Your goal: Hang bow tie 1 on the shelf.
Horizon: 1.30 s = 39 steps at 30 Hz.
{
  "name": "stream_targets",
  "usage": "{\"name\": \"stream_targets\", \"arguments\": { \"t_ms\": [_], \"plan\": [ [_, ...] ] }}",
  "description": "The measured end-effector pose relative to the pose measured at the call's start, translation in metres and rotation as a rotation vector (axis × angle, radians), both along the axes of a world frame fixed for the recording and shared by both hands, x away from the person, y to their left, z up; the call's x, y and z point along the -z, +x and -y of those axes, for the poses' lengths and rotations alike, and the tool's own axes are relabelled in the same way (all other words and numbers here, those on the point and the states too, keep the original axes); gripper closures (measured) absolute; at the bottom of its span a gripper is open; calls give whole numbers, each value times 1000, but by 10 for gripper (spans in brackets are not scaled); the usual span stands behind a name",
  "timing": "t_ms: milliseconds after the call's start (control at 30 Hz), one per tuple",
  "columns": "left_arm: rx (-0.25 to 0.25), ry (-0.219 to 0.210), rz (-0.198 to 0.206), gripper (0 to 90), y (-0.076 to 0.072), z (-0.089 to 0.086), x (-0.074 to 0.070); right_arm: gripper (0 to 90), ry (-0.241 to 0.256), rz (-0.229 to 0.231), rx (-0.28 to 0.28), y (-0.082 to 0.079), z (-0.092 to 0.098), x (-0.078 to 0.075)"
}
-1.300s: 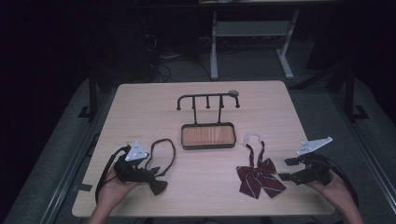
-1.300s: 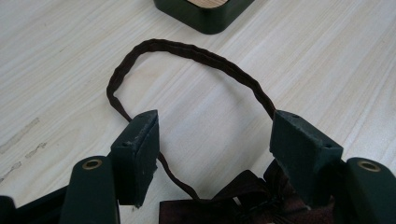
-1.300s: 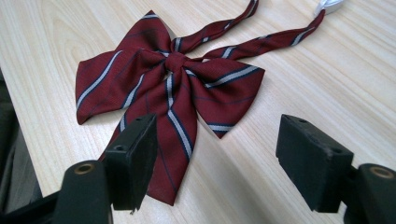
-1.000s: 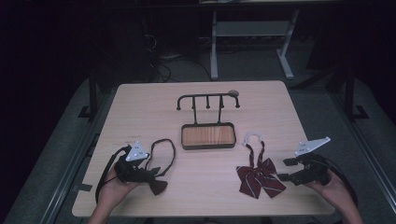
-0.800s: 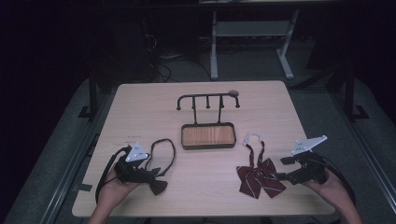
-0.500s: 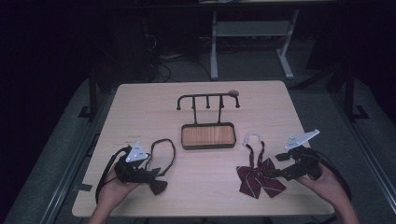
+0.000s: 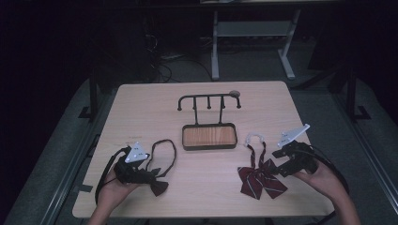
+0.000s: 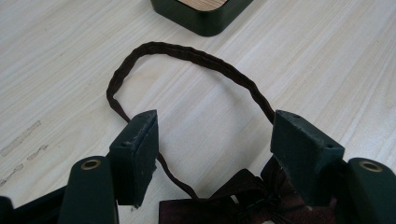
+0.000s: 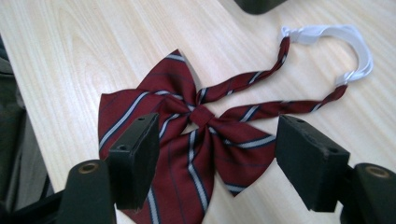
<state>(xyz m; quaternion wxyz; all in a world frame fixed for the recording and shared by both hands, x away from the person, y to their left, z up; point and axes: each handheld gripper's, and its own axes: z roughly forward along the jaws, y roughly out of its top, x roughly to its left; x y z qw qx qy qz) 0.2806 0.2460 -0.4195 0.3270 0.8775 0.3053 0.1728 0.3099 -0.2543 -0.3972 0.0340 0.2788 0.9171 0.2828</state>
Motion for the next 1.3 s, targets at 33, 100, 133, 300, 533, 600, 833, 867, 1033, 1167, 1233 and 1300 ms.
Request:
{"name": "stream_targets", "arguments": {
  "t_ms": [33, 100, 133, 300, 533, 600, 833, 867, 1033, 1167, 1233, 1300],
  "plan": [
    [-1, 1, 4, 330, 0, 0, 0, 311, -5, 4, -6, 3, -2, -1],
    [-3, -2, 7, 330, 0, -1, -1, 312, -12, -9, 1, 7, -3, -3],
    [-4, -2, 7, 330, 0, -1, -1, 312, -8, -10, 2, 9, -3, -3],
    [-2, 1, 5, 330, 0, -1, 0, 339, 0, -28, -8, 18, -3, -4],
    [1, 1, 4, 331, 0, -1, 0, 360, -8, -44, -18, 27, -6, -4],
    [0, 2, 6, 331, 0, -1, -1, 361, -12, -44, -18, 30, -8, -5],
    [-13, -3, 8, 331, 0, -2, -1, 262, -45, -60, 15, 44, -12, -7],
    [-13, -3, 8, 331, 0, -2, -1, 257, -43, -56, 14, 45, -12, -7],
    [-13, 8, 8, 332, 1, -3, -1, 196, -39, -84, 15, 55, -15, -7],
    [-15, 9, 10, 332, 1, -4, -1, 193, -31, -94, 16, 62, -16, -9],
    [-15, 10, 10, 332, 1, -4, -1, 193, -35, -97, 18, 64, -16, -9],
    [-14, 11, 9, 332, 1, -4, -1, 198, -52, -102, 19, 69, -18, -10]
  ]
}}
